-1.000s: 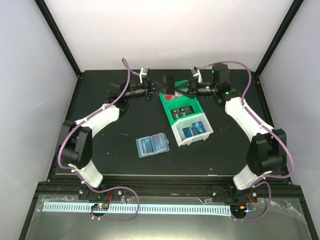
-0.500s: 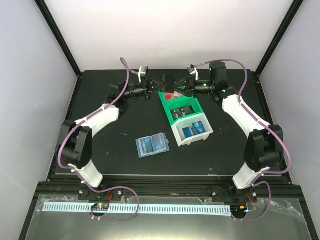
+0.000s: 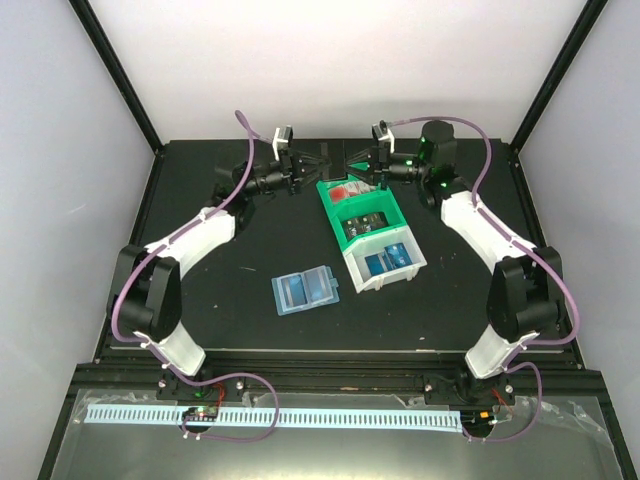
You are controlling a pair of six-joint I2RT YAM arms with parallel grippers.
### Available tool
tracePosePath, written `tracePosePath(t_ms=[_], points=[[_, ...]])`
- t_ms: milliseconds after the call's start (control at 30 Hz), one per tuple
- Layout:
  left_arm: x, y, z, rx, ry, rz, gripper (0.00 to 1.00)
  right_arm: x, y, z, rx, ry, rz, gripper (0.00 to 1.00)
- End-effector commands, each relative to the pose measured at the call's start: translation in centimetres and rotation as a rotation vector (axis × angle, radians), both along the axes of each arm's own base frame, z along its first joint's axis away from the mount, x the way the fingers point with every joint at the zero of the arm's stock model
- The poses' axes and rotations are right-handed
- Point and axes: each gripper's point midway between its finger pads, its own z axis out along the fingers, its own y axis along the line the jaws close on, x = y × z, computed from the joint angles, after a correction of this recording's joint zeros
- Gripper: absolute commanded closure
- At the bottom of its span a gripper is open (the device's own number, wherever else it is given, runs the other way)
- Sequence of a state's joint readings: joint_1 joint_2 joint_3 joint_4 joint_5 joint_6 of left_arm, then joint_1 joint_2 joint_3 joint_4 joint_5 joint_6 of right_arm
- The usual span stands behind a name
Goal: Put the credit cards into the card holder
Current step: Pick up the credit card from the storage box, then insert the credit card into the card holder.
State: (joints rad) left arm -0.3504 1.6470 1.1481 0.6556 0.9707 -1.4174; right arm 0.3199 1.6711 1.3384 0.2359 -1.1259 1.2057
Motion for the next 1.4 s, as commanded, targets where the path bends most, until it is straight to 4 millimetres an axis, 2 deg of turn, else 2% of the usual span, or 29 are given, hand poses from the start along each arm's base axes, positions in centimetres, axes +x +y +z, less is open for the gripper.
tracePosePath(t_ms=[0, 200, 367, 567, 900, 1033, 1133, 1267, 1367], points=[[-0.9, -0.1, -0.6, 0.022, 0.01, -0.041, 0.91, -0.6, -0.4, 5.0, 0.067, -0.129, -0.032, 0.99], [-0.8, 0.3, -0.9, 0.021, 0.022, -0.04, 0.9, 0.4, -2.4, 5.0, 0.086, -0.078, -0.096, 0.99], [-0.8, 0.3, -1.5, 0.029, 0.041, -0.046, 0.9, 0.3, -2.6, 5.2, 0.084, -0.077, -0.103, 0.99], [-0.7, 0.5, -2.0, 0.05, 0.043, -0.035, 0.96, 0.8, -3.7, 4.2, 0.04, -0.076, -0.142, 0.99], [-1.9, 2.3, -5.1, 0.128, 0.075, 0.008, 0.97, 1.2, -6.7, 2.3, -0.083, -0.087, -0.238, 0.99], [-3.8, 3.8, -7.1, 0.23, 0.069, 0.072, 0.98, 0.9, -7.0, -0.2, -0.206, -0.08, -0.264, 0.99], [-5.6, 5.8, -10.8, 0.388, 0.079, 0.183, 0.99, -0.6, -6.0, -2.9, -0.342, -0.103, -0.253, 0.99], [-8.2, 8.5, -15.2, 0.489, 0.153, 0.329, 0.99, -3.9, -3.1, -8.1, -0.529, -0.095, -0.181, 0.99], [-9.6, 9.9, -18.0, 0.531, 0.19, 0.413, 0.98, -6.3, -1.6, -12.4, -0.681, -0.088, -0.139, 0.99]])
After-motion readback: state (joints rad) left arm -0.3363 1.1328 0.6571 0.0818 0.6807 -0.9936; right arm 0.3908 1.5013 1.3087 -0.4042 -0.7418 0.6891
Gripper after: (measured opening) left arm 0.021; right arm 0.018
